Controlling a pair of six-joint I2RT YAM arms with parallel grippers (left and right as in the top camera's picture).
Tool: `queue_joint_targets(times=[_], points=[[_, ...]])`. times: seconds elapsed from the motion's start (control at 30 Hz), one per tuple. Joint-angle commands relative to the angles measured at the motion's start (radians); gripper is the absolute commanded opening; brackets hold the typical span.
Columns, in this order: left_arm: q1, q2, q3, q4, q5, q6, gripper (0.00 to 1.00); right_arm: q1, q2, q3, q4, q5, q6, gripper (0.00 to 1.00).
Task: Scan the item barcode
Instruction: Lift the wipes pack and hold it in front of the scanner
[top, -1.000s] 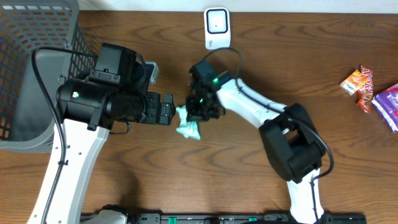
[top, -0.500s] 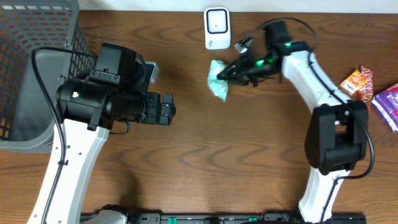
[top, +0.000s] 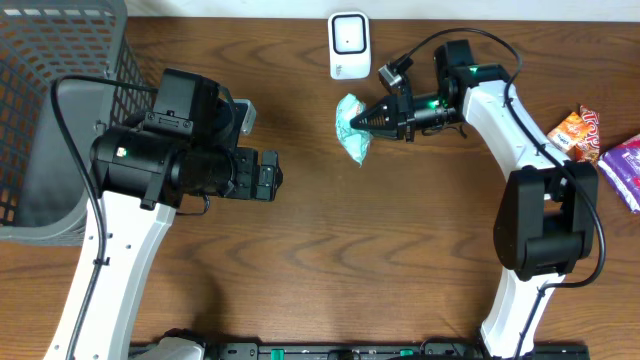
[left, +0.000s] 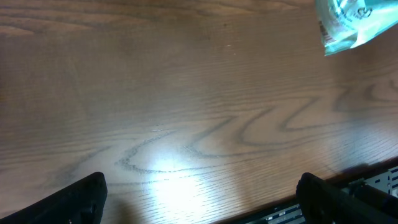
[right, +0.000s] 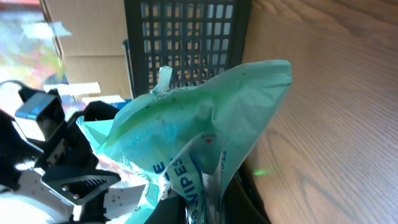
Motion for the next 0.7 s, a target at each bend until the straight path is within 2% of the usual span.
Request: queue_joint_targets(times=[0.0, 0.1, 0.2, 0.3, 0.43, 0.6, 0.67], points=[[-0.001, 0.004, -0.004, -0.004, -0.003, 0.014, 0.98, 0.018, -0.017, 0.007, -0.003, -0.061, -0.072, 0.01], [-0.001, 0.004, -0.004, -0.005, -0.003, 0.014, 0.98, 0.017, -0.017, 0.007, 0.005, -0.06, -0.056, 0.01], [-0.001, 0.004, -0.004, -0.005, -0.003, 0.014, 0.98, 0.017, -0.018, 0.008, 0.142, -0.005, 0.104, 0.01], [-0.001, 0.004, -0.004, -0.005, -0.003, 0.014, 0.98, 0.017, -0.018, 0.008, 0.354, 0.296, 0.42, 0.01], [-0.001, 0.004, -0.004, -0.005, -0.003, 0.014, 0.98, 0.018, -0.018, 0.023, 0.541, 0.638, 0.617, 0.01], [-0.001, 0.004, -0.004, -0.004, -0.003, 0.014, 0.98, 0.047, -0.018, 0.036, 0.786, 0.845, 0.692, 0.01], [-0.001, 0.004, -0.004, -0.005, -0.003, 0.014, 0.98, 0.069, -0.018, 0.05, 0.808, 0.951, 0.696, 0.01]])
